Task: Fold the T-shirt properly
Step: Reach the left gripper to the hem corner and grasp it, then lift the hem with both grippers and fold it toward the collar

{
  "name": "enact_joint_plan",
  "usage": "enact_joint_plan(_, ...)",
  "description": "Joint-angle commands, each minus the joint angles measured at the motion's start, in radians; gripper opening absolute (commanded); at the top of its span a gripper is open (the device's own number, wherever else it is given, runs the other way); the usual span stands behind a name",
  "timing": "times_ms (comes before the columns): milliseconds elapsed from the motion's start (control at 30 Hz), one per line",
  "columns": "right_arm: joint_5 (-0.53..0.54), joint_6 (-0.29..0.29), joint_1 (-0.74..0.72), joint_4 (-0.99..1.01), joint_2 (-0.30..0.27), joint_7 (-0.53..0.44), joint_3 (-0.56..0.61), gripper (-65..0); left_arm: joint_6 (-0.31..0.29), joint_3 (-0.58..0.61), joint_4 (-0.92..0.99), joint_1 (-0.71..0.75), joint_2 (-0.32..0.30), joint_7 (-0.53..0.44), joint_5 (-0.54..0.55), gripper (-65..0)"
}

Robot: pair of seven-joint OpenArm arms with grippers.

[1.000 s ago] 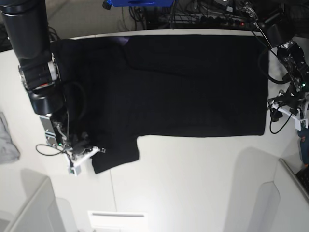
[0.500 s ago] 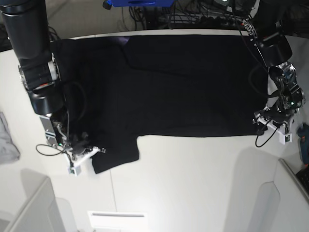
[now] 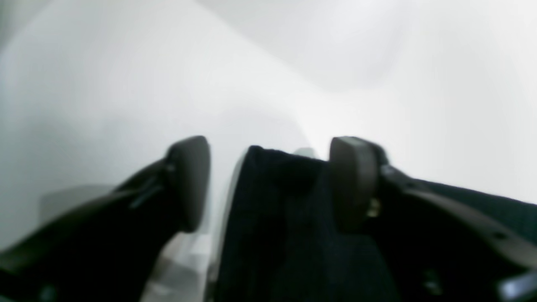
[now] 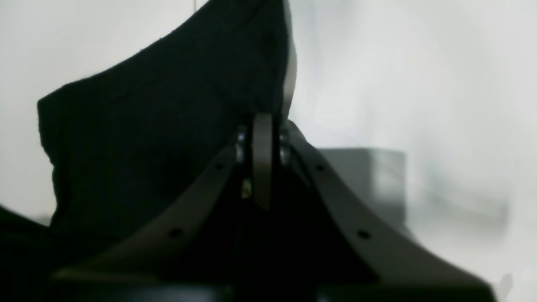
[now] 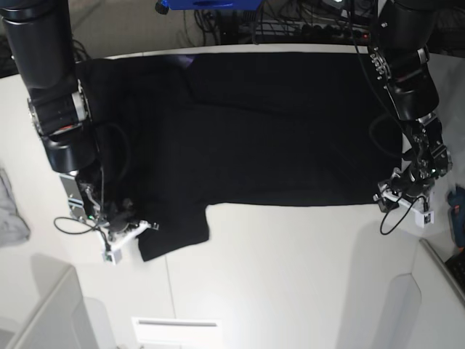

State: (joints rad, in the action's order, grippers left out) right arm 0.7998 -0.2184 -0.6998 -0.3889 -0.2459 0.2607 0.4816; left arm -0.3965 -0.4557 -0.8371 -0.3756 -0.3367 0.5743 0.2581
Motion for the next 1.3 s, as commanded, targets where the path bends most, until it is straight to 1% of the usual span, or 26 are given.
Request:
enact_joint_plan(0,-0.013,0.006,-0.017,-0.003,-0.007,0.022,-0.002,-65.0,-0.005,0.016,-0.006,-0.009,-0.012,0.006,0.004,-31.9)
enact_joint_plan(100,-0.013,0.006,-0.017,-0.003,-0.007,0.022,-0.002,-65.0,-0.005,0.045,-0.004,-0.007,-0.012,0.005,0.004,-48.9)
enact_joint_plan(200,-0.013,0.004,-0.017,-0.003,-0.007,0.022,-0.002,-65.0,-0.005,0.047,-0.004,-0.007,-0.011,0.005,0.008,-65.0)
enact_joint_plan(333,-0.013,0.004,-0.007,-0.006,-0.010,0.021,-0.002,-65.0,-0.005,0.047,-0.006,-0.007,-0.011,0.006,0.010,-65.0)
enact_joint_plan(400,-0.013,0.007,0.004,-0.040,-0.014,0.005,-0.002,-65.0,-0.006,0.047,-0.012,-0.007,-0.011,0.011,0.010,-65.0)
enact_joint_plan(467,-0.013,0.009,0.036,-0.100,-0.036,-0.004,-0.002,-65.0,-0.009,0.047,-0.017,-0.007,-0.017,0.011,0.011,-65.0)
enact_joint_plan(533,-0.013,0.009,0.056,-0.157,-0.046,-0.004,-0.002,-65.0,-0.009,0.039,-0.054,0.002,-0.017,0.013,0.011,-65.0)
enact_joint_plan(600,-0.013,0.010,0.071,-0.195,-0.048,-0.004,-0.002,-65.0,-0.009,0.038,-0.130,0.036,-0.017,0.014,0.011,-65.0)
enact_joint_plan(633,-0.013,0.018,0.079,-0.213,-0.051,-0.004,-0.002,-65.0,-0.009,0.038,-0.172,0.057,-0.015,0.014,0.011,-65.0)
enact_joint_plan(700,-0.013,0.055,0.096,-0.255,-0.069,-0.004,-0.002,-65.0,-0.009,0.038,-0.228,0.088,-0.014,0.028,0.011,-65.0)
enact_joint_plan(833,-0.013,0.109,0.141,-0.379,-0.099,-0.005,-0.002,-65.0,-0.009,0.034,-0.296,0.108,-0.014,0.092,0.013,-65.0)
enact_joint_plan(967,-0.013,0.173,0.180,-0.509,-0.132,-0.005,-0.002,-65.0,-0.009,0.034,-0.379,0.143,-0.012,0.100,0.016,-65.0)
enact_joint_plan(1033,-0.013,0.202,0.200,-0.572,-0.146,-0.005,-0.002,-65.0,-0.009,0.034,-0.417,0.169,-0.012,0.100,0.048,-65.0)
enact_joint_plan(1100,-0.013,0.225,0.220,-0.631,-0.168,-0.005,-0.002,-65.0,-0.009,0.034,-0.449,0.191,-0.017,0.100,0.105,-65.0)
enact_joint_plan(1267,-0.013,0.236,0.253,-0.700,-0.188,0.001,-0.004,-65.0,-0.005,0.034,-0.471,0.243,-0.019,0.100,0.197,-65.0)
